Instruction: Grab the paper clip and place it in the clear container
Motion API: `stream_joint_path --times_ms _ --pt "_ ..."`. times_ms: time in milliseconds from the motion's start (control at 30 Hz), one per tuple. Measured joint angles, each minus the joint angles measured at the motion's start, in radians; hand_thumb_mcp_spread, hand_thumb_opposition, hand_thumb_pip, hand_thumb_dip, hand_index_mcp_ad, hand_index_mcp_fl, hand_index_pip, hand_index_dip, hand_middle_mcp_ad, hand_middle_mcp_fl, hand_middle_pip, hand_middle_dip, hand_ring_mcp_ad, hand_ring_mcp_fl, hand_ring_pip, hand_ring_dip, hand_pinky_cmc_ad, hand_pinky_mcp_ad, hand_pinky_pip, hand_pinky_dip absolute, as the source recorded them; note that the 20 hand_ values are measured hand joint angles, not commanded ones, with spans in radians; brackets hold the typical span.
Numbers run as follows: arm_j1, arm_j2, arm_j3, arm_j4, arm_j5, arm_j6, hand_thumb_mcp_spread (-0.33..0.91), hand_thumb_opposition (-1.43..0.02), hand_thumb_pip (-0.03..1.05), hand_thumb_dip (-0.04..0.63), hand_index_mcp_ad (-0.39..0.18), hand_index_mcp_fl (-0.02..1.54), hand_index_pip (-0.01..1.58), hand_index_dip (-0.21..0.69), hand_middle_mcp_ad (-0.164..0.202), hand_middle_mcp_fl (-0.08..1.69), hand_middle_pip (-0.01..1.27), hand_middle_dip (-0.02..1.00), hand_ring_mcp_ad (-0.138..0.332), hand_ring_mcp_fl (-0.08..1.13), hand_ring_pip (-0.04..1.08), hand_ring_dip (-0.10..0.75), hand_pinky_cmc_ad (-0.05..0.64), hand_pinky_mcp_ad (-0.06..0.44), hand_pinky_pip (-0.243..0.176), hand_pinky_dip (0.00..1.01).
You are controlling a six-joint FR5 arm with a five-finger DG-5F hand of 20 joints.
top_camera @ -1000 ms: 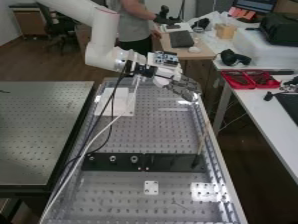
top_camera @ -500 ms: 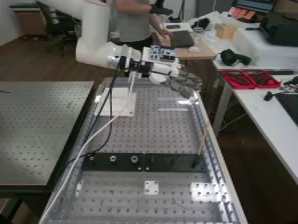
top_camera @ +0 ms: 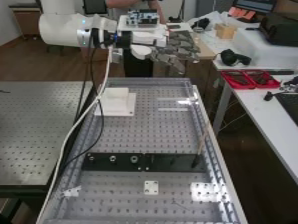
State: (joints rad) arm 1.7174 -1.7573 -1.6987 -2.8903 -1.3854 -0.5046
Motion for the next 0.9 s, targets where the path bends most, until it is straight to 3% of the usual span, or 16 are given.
stream_joint_path --times_ms 267,500,900 --pt "-0.086 0.129 -0.029 -0.066 -0.015 -0.026 0.29 -0.8 0.54 0.243 -0.126 0.06 0.18 0.162 0.075 0.0 0.11 0.18 0.131 0.0 0.15 0.075 0.374 0.279 -0.122 0.6" --pt "-0.121 0.145 -0.016 -0.115 -0.021 -0.055 0.29 -0.8 0.54 0.237 -0.124 0.05 0.14 0.19 0.075 0.0 0.11 0.18 0.133 0.0 0.13 0.075 0.382 0.279 -0.122 0.6" --pt "-0.14 0.166 -0.023 -0.109 -0.015 -0.069 0.29 -0.8 0.54 0.239 -0.126 0.05 0.13 0.218 0.075 0.0 0.11 0.18 0.131 0.0 0.12 0.075 0.379 0.279 -0.122 0.6"
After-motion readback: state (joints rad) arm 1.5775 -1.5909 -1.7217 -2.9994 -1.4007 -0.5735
